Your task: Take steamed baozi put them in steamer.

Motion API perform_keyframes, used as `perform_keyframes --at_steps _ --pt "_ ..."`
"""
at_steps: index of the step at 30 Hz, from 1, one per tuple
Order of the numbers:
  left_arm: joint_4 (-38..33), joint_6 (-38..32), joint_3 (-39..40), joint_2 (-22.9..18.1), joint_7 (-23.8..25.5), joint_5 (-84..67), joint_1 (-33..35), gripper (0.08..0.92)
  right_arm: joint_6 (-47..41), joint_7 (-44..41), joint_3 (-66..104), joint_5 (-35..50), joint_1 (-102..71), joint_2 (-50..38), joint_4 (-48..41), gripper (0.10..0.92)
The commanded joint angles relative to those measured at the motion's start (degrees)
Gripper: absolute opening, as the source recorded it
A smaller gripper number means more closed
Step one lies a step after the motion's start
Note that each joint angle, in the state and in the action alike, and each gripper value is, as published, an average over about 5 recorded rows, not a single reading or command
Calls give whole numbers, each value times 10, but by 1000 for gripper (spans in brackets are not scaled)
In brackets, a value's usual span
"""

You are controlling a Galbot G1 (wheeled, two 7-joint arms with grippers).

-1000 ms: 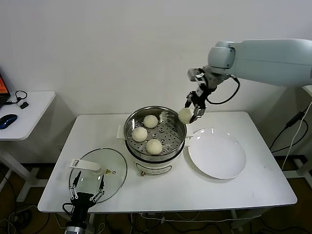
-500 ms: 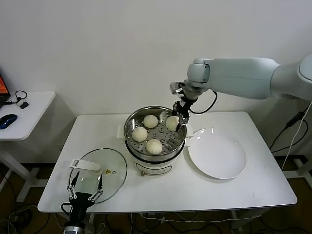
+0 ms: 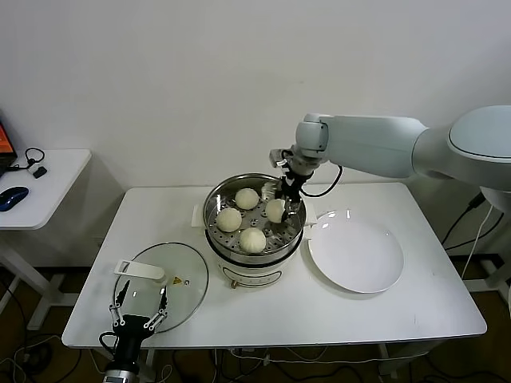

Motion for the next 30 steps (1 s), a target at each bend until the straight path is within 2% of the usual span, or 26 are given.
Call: perform_keyframes --at_steps 1,11,16,20,25,30 --pt "2 -1 0 -17 0 0 1 823 -2 2 12 -12 -30 5 -15 662" --pt "1 -1 3 -17 0 1 1 823 -5 9 11 -19 -30 3 -9 673" --pt "0 -1 4 -17 1 2 1 823 -5 9 13 -17 -27 4 -6 776" --pt "-3 -1 4 -17 1 2 2 823 -5 13 10 -12 -12 3 -5 818" --pt "-5 -1 5 -17 1 3 4 823 -3 -1 -6 25 39 -5 13 823" --pt "-10 -1 6 -16 2 5 7 823 -5 -17 -26 83 101 -38 76 823"
